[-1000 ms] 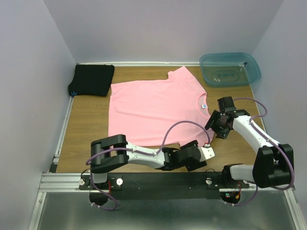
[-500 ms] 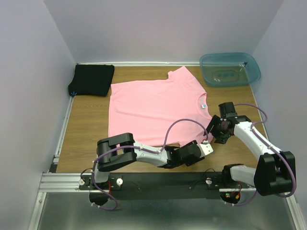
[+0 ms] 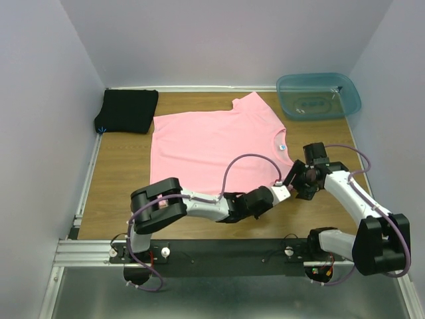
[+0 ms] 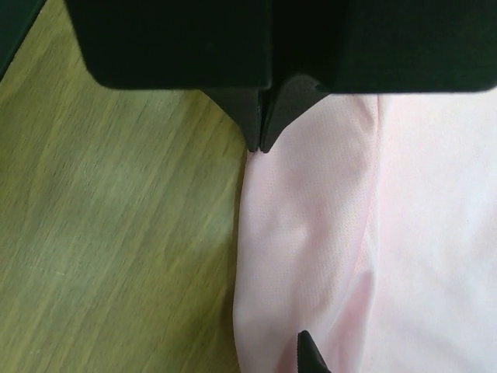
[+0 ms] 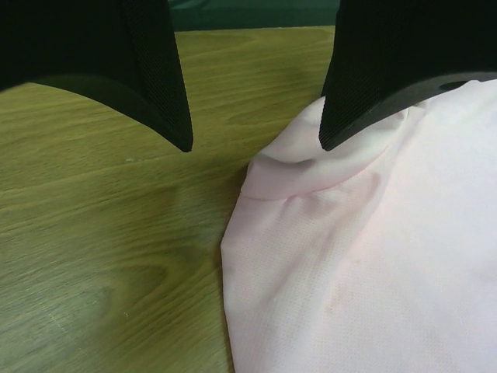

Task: Fold and stack the t-shirts
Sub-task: Flatten the tshirt out

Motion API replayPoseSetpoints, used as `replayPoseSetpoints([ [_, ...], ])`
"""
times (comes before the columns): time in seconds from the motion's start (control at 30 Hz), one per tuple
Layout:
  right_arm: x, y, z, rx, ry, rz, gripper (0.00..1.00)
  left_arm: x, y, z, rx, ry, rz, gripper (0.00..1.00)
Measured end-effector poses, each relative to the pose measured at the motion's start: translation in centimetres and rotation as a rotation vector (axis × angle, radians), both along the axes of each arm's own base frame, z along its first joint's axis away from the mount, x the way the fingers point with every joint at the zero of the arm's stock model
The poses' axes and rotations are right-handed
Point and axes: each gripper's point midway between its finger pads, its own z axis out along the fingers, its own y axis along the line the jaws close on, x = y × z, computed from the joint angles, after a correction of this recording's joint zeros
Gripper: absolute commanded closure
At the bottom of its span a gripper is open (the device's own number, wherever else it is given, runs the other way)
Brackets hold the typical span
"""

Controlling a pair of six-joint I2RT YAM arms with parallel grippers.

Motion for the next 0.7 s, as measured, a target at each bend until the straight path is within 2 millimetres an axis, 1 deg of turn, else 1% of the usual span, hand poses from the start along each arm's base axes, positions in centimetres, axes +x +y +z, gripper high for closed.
replayPoseSetpoints([
  [0.1,0.1,0.1,0.3,0.006,-0.013,0.002,0.27,0.6,-0.1,1.0,-0.036,0.033,-0.018,1.00],
  [0.2,0.2,0.2,0.6,0.011,-0.028,0.003,0.28,1.9,0.0,2.8,-0.091,0.066,-0.030,1.00],
  [0.3,0.5,0.3,1.0,0.017,-0.057,0.009,0.30,3.5,-0.3,5.1,-0.155,0.090,-0.042,1.00],
  [0.37,0.9,0.5,1.4,0.027,-0.091,0.019,0.30,4.0,-0.7,6.4,-0.194,0.112,-0.073,1.00],
  [0.43,1.4,0.8,1.8,0.044,-0.129,0.031,0.30,4.0,-1.1,7.2,-0.222,0.135,-0.108,1.00],
  [0.57,2.4,1.8,2.2,0.098,-0.197,0.057,0.28,4.1,-1.3,8.1,-0.254,0.181,-0.159,1.00],
  [0.7,2.7,2.6,1.7,0.142,-0.221,0.070,0.27,5.1,-1.0,8.1,-0.269,0.220,-0.163,1.00],
])
